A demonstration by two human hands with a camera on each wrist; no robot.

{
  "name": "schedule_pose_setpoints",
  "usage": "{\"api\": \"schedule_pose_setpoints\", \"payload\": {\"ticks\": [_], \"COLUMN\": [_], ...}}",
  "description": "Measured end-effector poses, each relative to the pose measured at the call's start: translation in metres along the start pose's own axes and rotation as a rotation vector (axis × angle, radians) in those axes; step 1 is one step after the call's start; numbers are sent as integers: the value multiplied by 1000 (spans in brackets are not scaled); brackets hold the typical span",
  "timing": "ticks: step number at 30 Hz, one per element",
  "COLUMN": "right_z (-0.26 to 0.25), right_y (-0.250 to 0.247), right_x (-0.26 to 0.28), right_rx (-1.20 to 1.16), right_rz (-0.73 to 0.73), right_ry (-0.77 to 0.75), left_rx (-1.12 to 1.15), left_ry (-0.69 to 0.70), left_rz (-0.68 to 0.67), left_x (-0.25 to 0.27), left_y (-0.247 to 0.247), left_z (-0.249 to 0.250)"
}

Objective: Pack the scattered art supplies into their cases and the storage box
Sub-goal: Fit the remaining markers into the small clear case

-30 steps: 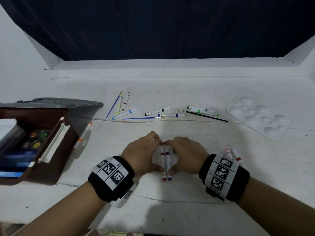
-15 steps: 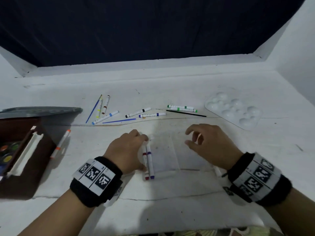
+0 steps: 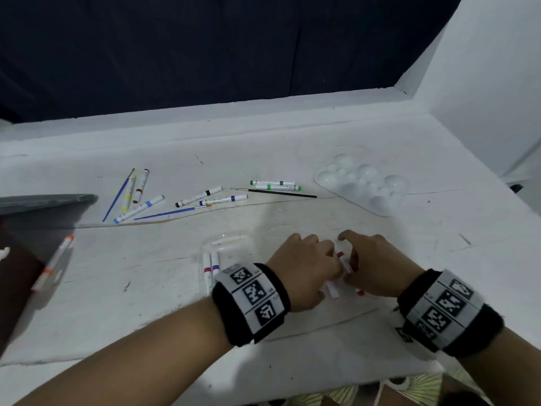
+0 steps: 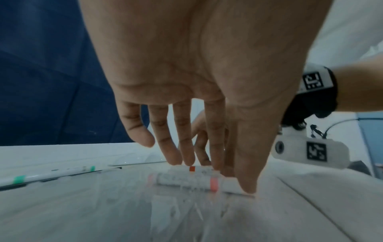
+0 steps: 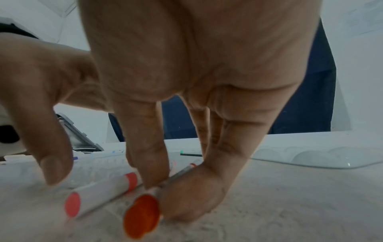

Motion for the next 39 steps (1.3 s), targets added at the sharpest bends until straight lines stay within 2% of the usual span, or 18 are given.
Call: {"api": "schedule_pose_setpoints", "payload": {"ticks": [4,9,12,16,19,22,25,28,30,35,39], "right_z": [14,22,26,30,20,-3,-35,-69,-93,-140,-159], "right_y": [-8,-22,-25,-32,-40,-42,-35,-23,-12,24,44], "right_x": [3,11,14,16,19,17,11,2,-6,-30,-45], "right_rx": [-122,-339,-440,-575,-680,-730,-704,-691,-685,-623,-586], "right_rz": [24,122,165,190,200,149,62,15,-23,-130,-223], "right_ry": [28,21,17,7,-46,-134,-212,-271,-313,-333,-289], "left_rx": [-84,-93,-62,132,447,715,872,997,986,930,893], "left_ry": [-12,46,115,158,32,-154,-353,-513,-575,-678,-670], "left_rz": [-40,-1,86,310,488,729,840,825,771,614,495], "left_x": [-14,-21,-22,-13,8,46,86,125,144,155,145], "left_y": [2,-1,-4,-24,-50,-65,-54,-30,-18,13,31], "left_z": [10,21,24,14,-11,-46,-84,-113,-123,-140,-144]}}
Point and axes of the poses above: each hand's wrist, its own x-axis away from the middle knuckle, its own y-axis out of the palm, z = x × y, the point moved 7 cm from there along -x, towards the middle knuckle, and after that the axes turned 2 degrees about -x, right-handed, at the moved point
